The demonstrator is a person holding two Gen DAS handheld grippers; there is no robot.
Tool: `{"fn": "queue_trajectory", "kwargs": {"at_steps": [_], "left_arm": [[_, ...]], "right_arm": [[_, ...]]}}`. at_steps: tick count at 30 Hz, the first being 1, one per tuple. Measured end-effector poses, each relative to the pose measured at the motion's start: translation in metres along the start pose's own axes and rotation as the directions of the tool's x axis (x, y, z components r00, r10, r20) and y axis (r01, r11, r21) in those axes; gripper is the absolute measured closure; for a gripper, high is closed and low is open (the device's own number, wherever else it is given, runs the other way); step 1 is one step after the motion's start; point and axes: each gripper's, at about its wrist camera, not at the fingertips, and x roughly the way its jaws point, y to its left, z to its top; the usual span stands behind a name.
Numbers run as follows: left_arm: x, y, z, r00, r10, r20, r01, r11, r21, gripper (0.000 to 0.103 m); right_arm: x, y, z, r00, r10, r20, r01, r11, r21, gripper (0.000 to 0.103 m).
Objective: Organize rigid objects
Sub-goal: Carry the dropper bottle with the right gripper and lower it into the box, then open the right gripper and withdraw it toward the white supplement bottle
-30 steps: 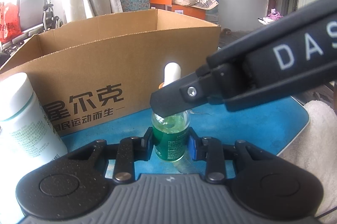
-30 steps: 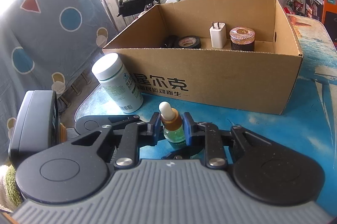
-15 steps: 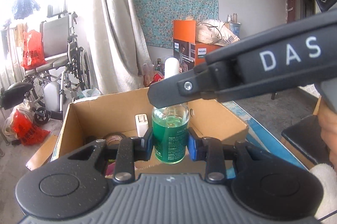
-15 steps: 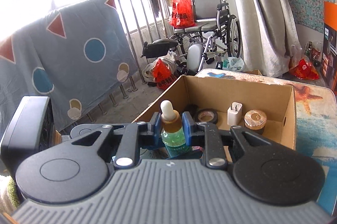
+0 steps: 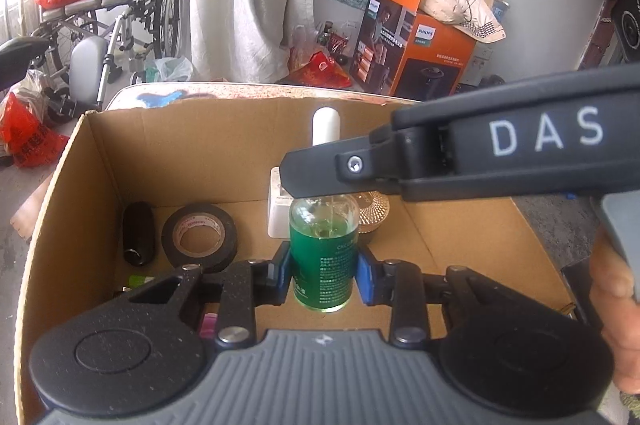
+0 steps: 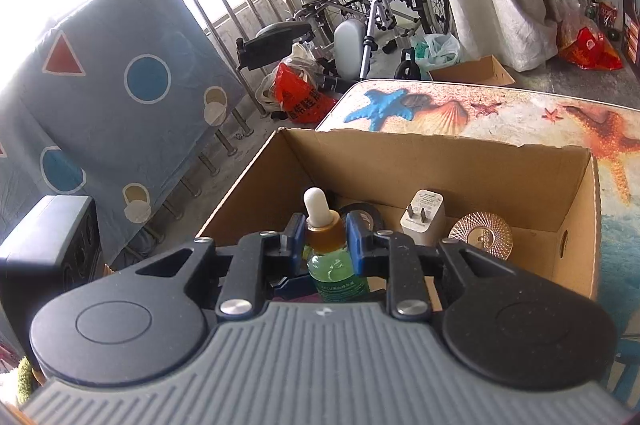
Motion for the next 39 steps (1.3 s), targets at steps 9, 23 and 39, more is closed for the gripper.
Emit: {"fn": "queue_trajectory", "kwargs": {"at_steps": [9,23,39], "left_arm": [[0.022,0.022,0.009,0.998,-0.02,-0.051,0.017,0.998,-0.056,0.065],[0.0,0.008,-0.004,0.997,-0.079,0.01,0.08,0.996,-0.043,0.044],[-0.127,-0.036,-0.053,0.981,-0.121,0.154,0.105,0.988,0.112,0.008]], "right_arm": [[0.038,-0.024,-0.012,0.998,-0.013,-0.06,0.015,1.0,0.021,0.082],[0.039,-0.023,-0.031,0.994,-0.056,-0.092,0.057,0.998,0.009,0.072],[-0.128,0.041,-0.085,0.971,-0.015,0.24,-0.002,0.998,0.07,0.02]]}}
